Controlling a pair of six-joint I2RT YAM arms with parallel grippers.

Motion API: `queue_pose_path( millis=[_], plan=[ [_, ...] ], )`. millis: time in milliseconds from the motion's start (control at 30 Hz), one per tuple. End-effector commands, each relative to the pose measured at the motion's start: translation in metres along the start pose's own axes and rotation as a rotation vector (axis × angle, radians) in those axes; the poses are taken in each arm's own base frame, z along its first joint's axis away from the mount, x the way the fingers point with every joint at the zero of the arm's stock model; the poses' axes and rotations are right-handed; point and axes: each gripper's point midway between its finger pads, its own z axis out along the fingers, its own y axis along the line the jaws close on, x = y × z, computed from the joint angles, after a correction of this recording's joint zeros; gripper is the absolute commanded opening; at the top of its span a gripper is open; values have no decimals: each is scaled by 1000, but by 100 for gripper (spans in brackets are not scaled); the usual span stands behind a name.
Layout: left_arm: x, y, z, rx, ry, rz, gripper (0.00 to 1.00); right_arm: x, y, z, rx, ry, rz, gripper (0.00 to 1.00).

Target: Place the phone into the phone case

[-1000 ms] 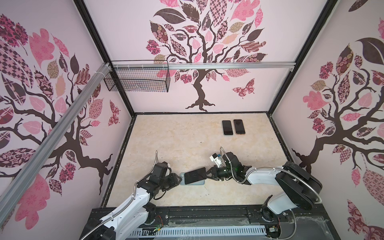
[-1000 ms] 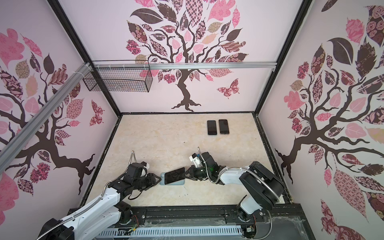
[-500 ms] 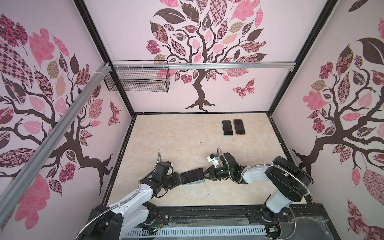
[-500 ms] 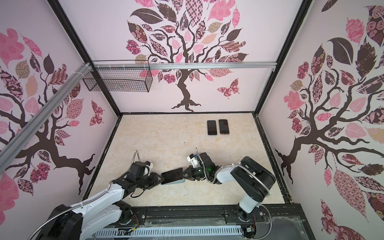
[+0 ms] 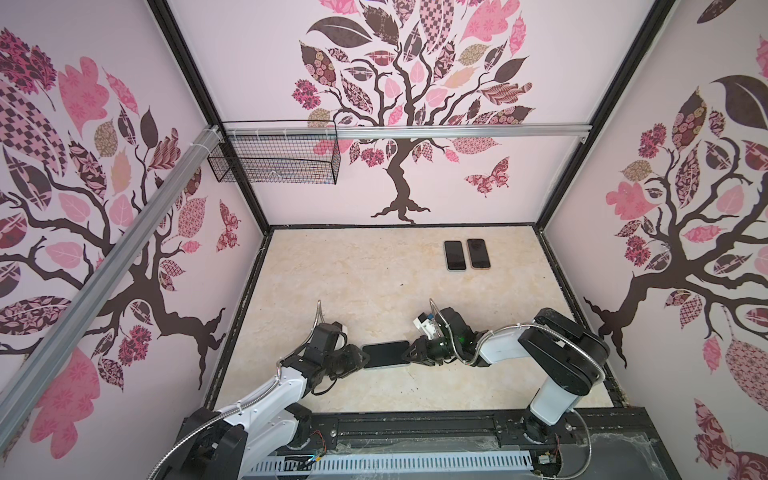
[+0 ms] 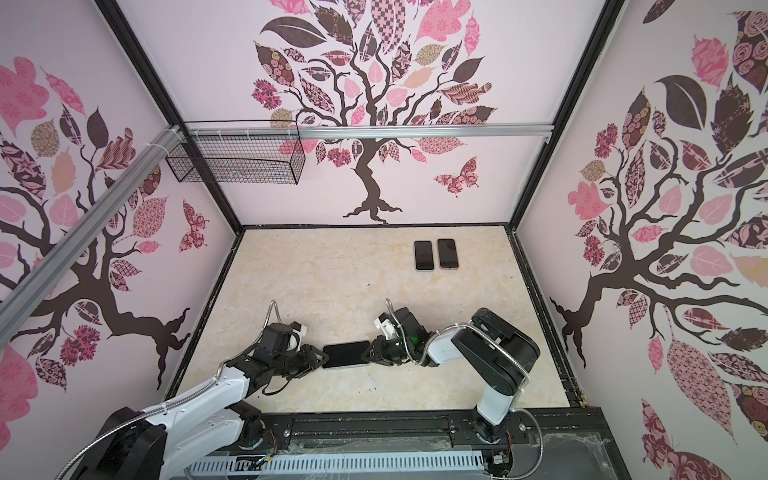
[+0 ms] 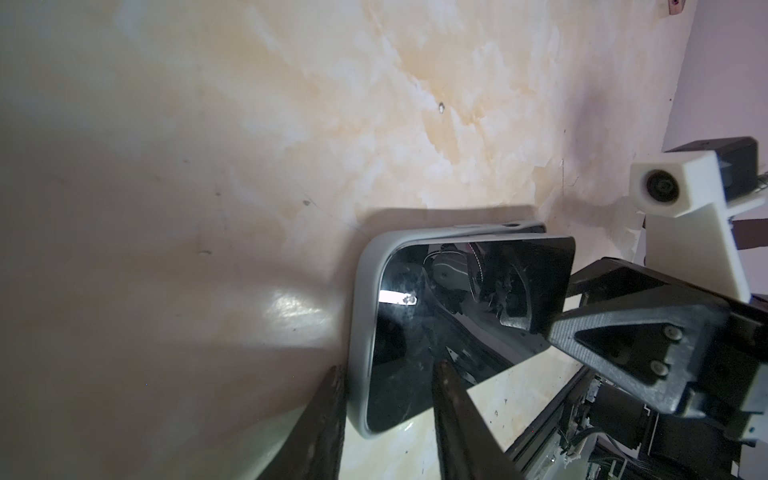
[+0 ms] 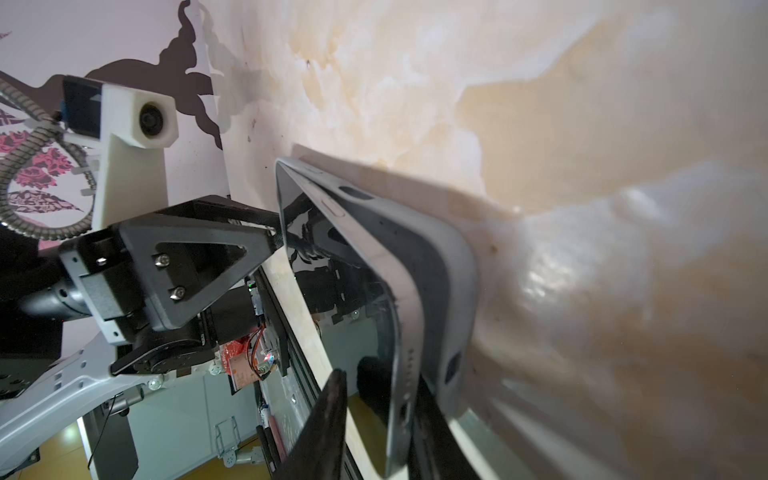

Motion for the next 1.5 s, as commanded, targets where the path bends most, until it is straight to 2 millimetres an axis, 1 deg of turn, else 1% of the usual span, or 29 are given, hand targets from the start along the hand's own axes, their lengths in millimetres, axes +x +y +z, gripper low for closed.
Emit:
queue_pose_path(
  millis=[0, 233, 400, 500, 567, 633, 733, 833, 1033, 1267, 1467],
  plan=[
    [8, 9, 4, -13, 17, 3, 34, -7, 6, -4, 57, -11, -80, 32],
    [9, 4, 6, 11, 40, 15, 32, -16, 13, -15, 135, -24, -155, 46],
    [10, 3, 6, 15, 46, 22, 32, -22, 13, -29, 221, -49, -205, 49],
    [10, 2, 7, 18, 47, 28, 32, -24, 8, -38, 285, -68, -230, 49],
    [10, 1, 7, 18, 49, 31, 33, -24, 5, -42, 314, -71, -240, 46],
    [10, 1, 8, 15, 52, 34, 33, -22, 0, -43, 335, -64, -242, 42],
    [9, 0, 10, 12, 58, 42, 33, -19, -5, -40, 333, -51, -234, 35],
    [9, -1, 11, 9, 63, 51, 33, -17, -11, -36, 328, -41, -218, 29],
    [8, -7, 15, 5, 76, 83, 31, -15, -20, -29, 339, -25, -207, 23],
    [12, -9, 25, -15, 108, 108, 28, -11, -29, -21, 343, 1, -195, 17],
    [12, -11, 31, -15, 119, 109, 27, -9, -33, -19, 348, 15, -196, 11]
  ],
)
